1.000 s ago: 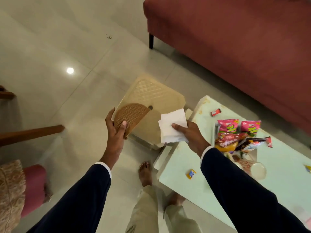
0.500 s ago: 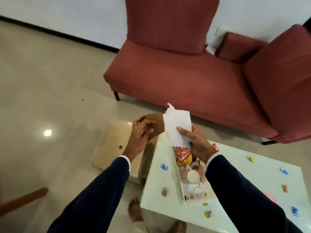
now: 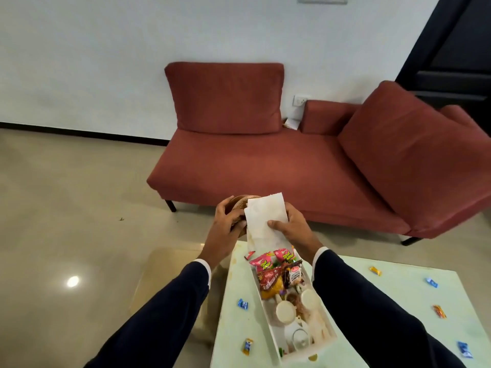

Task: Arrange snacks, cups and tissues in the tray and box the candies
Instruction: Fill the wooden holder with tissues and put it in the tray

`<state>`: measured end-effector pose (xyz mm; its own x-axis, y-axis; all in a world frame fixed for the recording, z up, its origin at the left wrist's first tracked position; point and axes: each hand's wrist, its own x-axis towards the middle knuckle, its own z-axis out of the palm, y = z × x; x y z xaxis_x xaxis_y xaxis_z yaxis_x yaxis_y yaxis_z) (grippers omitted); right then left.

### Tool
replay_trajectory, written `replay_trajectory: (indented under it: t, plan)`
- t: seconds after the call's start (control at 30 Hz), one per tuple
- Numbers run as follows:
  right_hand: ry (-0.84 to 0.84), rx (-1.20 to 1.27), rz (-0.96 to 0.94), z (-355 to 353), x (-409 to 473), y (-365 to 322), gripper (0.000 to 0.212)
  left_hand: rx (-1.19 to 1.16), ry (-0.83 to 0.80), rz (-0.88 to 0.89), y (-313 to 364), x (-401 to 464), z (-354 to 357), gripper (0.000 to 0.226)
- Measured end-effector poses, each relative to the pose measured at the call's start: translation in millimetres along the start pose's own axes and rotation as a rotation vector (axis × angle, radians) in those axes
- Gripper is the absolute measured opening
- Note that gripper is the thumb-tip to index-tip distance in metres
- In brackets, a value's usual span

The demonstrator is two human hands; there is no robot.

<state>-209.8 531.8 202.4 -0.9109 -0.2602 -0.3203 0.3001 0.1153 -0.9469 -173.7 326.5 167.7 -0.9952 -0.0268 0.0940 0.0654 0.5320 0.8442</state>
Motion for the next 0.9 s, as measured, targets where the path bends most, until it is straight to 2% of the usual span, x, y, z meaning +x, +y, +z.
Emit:
replay_trajectory:
  t: [0.13,0.27,0.37,0.5,0.67,0.73,0.9]
  plan:
    - [0.000,0.010,0.007,1,-5,0,0.040,0.120,0.042,0.028,12,-2,10,0.047]
    - [0.165,-0.333,-0.105,7,-10,-1,0.035,0.139,0.065,0.033,19,0,12,0.027]
    - [0.158,-0.475,-0.175,15,-15,0,0.029,0.189,0.091,0.046,27,-1,14,0.038]
    - [0.075,-0.239,-0.129,22,-23,-1,0.022,0.262,0.172,0.020,39,3,16,0.045]
    - [-0.006,-0.080,-0.087,26,-26,-3,0.038,0.370,0.216,0.007,44,5,17,0.047]
    - [0.016,0.014,-0.041,27,-24,-4,0.035,0.419,0.230,0.022,45,4,18,0.042]
    - [0.070,0.266,0.079,11,-22,-8,0.021,0.414,0.112,0.171,41,0,11,0.030]
